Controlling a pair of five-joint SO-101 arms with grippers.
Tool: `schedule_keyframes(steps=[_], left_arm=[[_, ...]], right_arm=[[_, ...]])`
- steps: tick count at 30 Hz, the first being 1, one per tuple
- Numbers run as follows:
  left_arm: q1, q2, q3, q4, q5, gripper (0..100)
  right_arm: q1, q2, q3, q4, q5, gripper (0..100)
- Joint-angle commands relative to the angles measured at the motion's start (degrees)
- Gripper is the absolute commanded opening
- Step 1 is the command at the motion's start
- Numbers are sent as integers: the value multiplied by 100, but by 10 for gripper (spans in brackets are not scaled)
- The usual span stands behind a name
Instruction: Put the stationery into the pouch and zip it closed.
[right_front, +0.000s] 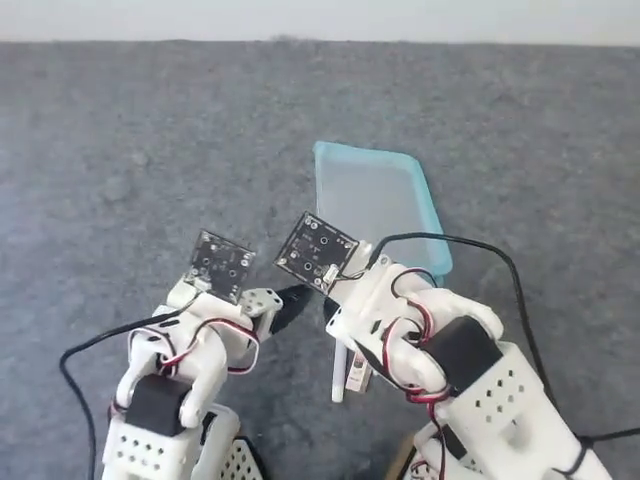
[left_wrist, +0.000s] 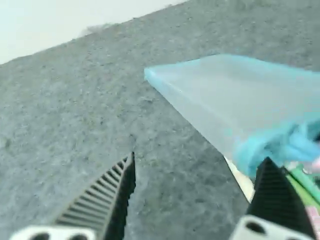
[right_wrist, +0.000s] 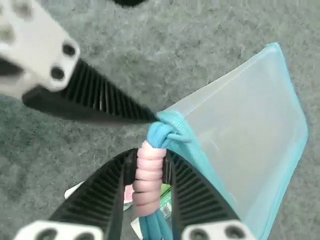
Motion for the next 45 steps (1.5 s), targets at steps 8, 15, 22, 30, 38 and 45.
schedule_keyframes(steps=[8, 15, 22, 30, 38, 45], left_arm=[[299, 0, 48, -334, 35, 360], [-44, 0, 22, -378, 18, 360], [-44, -18, 13, -378, 18, 360], [-44, -44, 13, -343, 18, 359], [-44, -44, -251, -26, 62, 363], [-220, -18, -251, -62, 18, 360]], right_arm=[[-497, -154, -695, 215, 44, 7], [-602, -145, -686, 295, 70, 7], [-576, -145, -466, 259, 97, 7], [-365, -145, -378, 303, 202, 7], [-330, 180, -264, 251, 202, 7], [-330, 233, -387, 400, 220, 7]])
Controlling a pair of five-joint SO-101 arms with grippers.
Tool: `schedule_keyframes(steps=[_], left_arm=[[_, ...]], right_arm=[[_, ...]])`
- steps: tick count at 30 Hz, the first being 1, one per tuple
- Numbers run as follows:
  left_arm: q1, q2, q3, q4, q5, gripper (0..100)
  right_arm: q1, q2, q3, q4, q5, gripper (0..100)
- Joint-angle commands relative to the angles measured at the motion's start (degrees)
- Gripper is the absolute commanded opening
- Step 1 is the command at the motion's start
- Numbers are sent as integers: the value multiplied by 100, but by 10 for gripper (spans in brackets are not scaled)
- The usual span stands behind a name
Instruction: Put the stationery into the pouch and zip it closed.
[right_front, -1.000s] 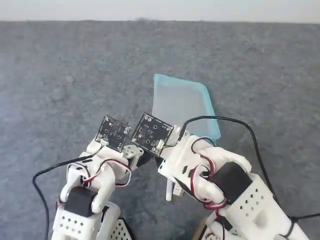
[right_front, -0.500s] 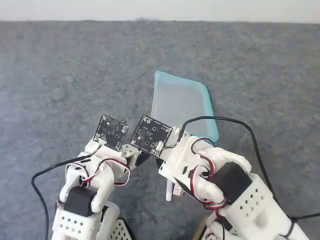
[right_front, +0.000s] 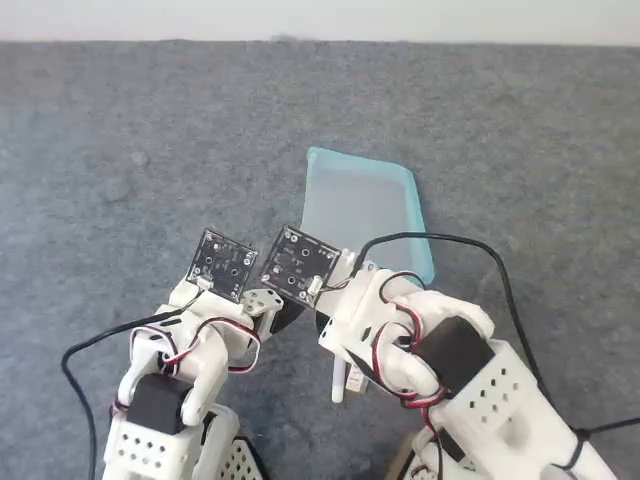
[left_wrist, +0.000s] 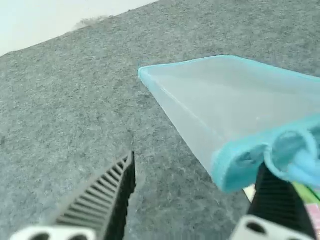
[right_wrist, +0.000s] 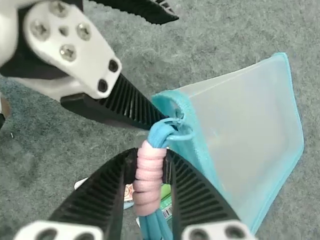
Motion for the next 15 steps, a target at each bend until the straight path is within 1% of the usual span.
schedule_keyframes(steps=[1, 4, 8, 15], left_arm=[[-290, -44, -338, -44, 18, 360], [-475, -44, -330, -97, 9, 360], [-484, -44, -224, -105, -132, 360], [-519, -79, -242, -167, -132, 360]], right_arm=[[48, 57, -220, 171, 158, 7], [48, 48, -220, 259, 316, 7], [48, 48, -220, 259, 325, 7], [48, 92, -229, 356, 360, 7]])
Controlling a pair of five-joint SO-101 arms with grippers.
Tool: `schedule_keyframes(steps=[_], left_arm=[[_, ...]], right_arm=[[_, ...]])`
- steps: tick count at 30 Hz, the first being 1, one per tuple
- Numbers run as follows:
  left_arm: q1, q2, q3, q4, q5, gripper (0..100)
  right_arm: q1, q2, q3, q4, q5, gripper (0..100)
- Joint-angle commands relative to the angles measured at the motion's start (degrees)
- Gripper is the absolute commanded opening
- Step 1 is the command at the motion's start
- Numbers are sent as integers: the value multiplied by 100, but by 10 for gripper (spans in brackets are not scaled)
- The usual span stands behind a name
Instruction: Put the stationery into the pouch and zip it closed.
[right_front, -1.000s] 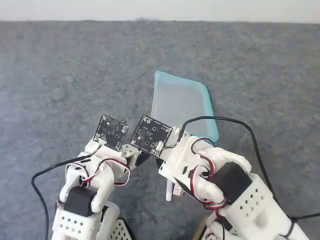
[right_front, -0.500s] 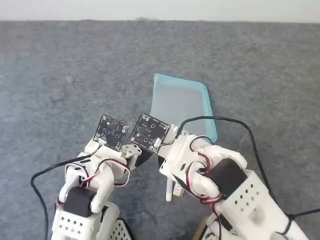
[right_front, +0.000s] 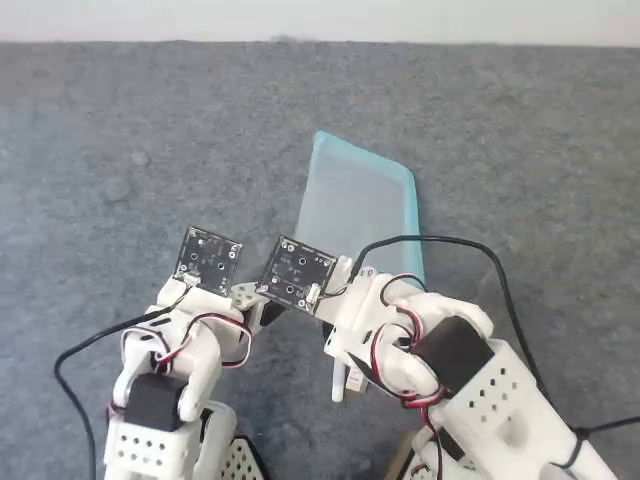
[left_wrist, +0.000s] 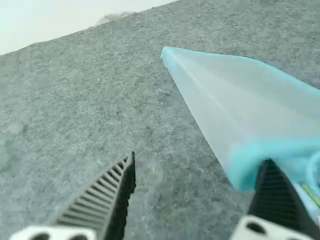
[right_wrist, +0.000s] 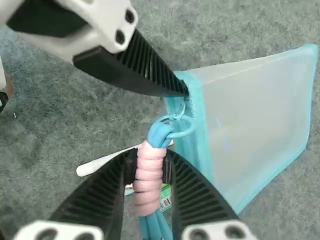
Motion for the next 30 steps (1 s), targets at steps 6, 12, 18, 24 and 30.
schedule_keyframes(steps=[6, 12, 18, 24, 30], left_arm=[[-53, -79, -224, -176, -123, 360], [-53, -62, -92, -220, -141, 343], [-26, -44, 127, -554, -141, 328], [0, -44, 233, -580, -105, 295], [158, -88, 532, -967, -132, 122]], right_arm=[[66, 84, -220, 110, 185, 7], [48, 4, -563, 444, 202, 7], [31, 4, -747, 646, 220, 7], [31, 4, -756, 646, 220, 7], [31, 4, -721, 637, 220, 7]])
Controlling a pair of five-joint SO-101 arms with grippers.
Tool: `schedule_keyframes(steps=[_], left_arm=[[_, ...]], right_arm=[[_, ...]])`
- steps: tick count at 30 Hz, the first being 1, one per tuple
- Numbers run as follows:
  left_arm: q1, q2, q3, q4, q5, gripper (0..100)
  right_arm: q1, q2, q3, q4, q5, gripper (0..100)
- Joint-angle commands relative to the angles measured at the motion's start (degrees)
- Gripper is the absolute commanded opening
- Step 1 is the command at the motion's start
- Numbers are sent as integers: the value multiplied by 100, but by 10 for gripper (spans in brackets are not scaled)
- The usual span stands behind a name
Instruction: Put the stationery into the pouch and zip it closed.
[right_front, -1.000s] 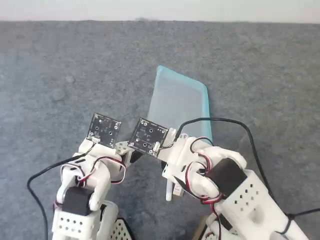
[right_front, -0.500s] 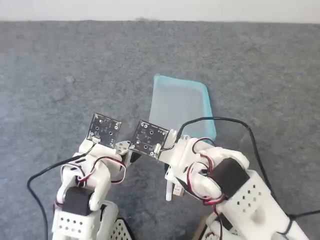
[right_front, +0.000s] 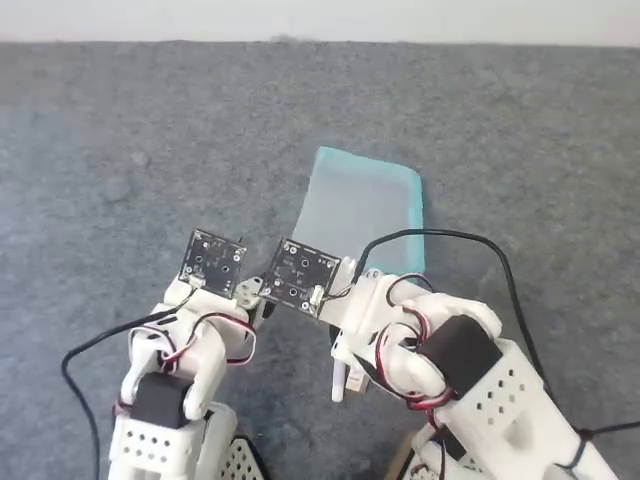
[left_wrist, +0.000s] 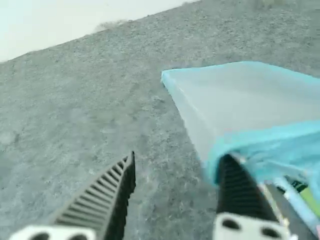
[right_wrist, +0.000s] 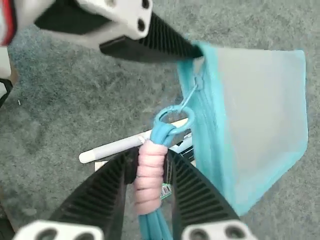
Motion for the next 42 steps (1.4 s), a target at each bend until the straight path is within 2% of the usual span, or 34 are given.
schedule_keyframes(steps=[1, 6, 9, 13, 18, 21, 25, 29, 34, 38, 42], left_arm=[[88, -26, 136, -431, -132, 100], [-62, -26, 136, -440, -105, 11], [-519, -26, 136, -448, 70, 12], [-1169, -26, 92, -457, 308, 12], [-1222, -26, 92, -431, 316, 12], [-1266, -9, 66, -431, 536, 12], [-1275, 18, -4, -422, 782, 12], [-1275, 18, -4, -431, 844, 12], [-1275, 18, -13, -457, 870, 12], [-1284, 18, -13, -448, 1029, 12], [-1468, 18, 4, -457, 1037, 13]], right_arm=[[31, 4, -334, 84, 97, 7], [48, 4, -193, 84, 114, 7], [215, 4, -158, 92, 246, 7], [866, 4, -167, -66, 273, 7], [1033, 4, -176, -163, 220, 8], [760, 4, -185, -171, 26, 9], [-22, -4, -193, -92, 0, 28], [-620, -171, -193, 75, 35, 154], [-1191, -1262, -185, 295, 123, 318], [-497, -1807, 62, 233, -9, 347], [286, -1473, 818, -338, 18, 347]])
